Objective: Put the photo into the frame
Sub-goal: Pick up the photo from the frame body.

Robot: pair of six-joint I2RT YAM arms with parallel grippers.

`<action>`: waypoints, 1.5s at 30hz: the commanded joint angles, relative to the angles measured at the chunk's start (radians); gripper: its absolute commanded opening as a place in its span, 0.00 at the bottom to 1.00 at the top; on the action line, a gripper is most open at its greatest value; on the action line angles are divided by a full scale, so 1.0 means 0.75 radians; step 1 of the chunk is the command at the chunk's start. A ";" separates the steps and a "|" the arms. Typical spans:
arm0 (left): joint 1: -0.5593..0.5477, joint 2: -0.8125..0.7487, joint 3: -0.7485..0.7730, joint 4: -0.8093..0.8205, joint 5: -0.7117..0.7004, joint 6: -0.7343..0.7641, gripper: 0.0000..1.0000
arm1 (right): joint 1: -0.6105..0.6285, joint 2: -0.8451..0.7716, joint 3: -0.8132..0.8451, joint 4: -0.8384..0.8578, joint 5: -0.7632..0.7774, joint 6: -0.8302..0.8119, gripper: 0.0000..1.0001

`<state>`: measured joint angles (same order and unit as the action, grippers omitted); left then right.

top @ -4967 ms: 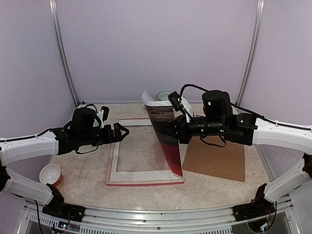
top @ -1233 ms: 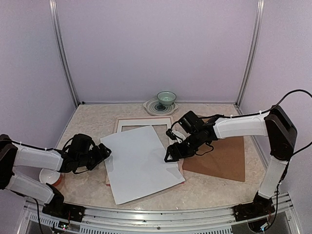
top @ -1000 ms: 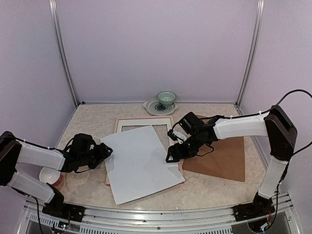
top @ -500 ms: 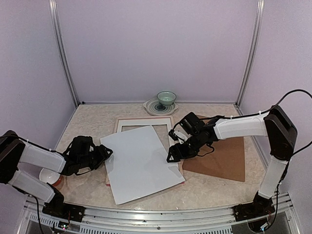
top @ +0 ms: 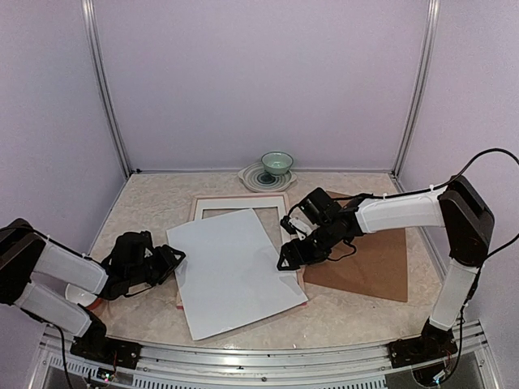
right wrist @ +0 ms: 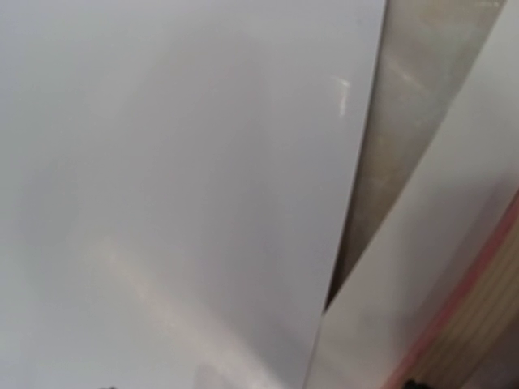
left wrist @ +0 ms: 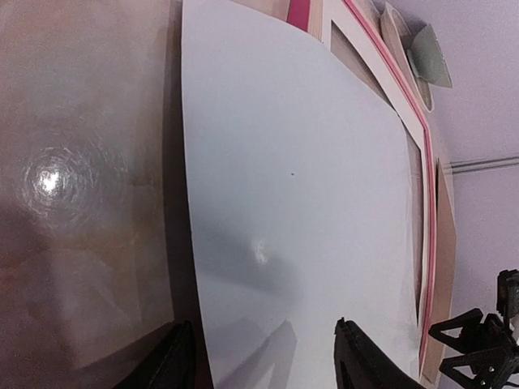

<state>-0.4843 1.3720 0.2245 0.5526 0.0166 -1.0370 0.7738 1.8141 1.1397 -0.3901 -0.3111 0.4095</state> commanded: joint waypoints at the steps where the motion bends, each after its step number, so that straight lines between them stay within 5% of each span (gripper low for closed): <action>1: 0.017 0.032 -0.052 0.151 0.049 -0.033 0.58 | -0.010 0.019 -0.024 0.015 -0.004 -0.012 0.75; 14: 0.066 0.234 -0.180 0.579 0.181 -0.168 0.54 | -0.010 0.013 -0.029 0.012 -0.004 -0.016 0.75; 23: 0.089 0.408 -0.224 0.832 0.254 -0.230 0.35 | -0.009 0.021 -0.034 0.012 -0.003 -0.018 0.75; 33: 0.091 0.339 -0.228 0.742 0.229 -0.188 0.17 | -0.009 0.020 -0.037 0.014 0.000 -0.014 0.75; 45: 0.089 0.055 -0.184 0.448 0.159 -0.008 0.09 | -0.009 0.021 -0.043 0.020 -0.005 -0.015 0.75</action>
<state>-0.4213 1.4734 0.0624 0.9871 0.1646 -1.1271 0.7738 1.8141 1.1305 -0.3687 -0.3134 0.4053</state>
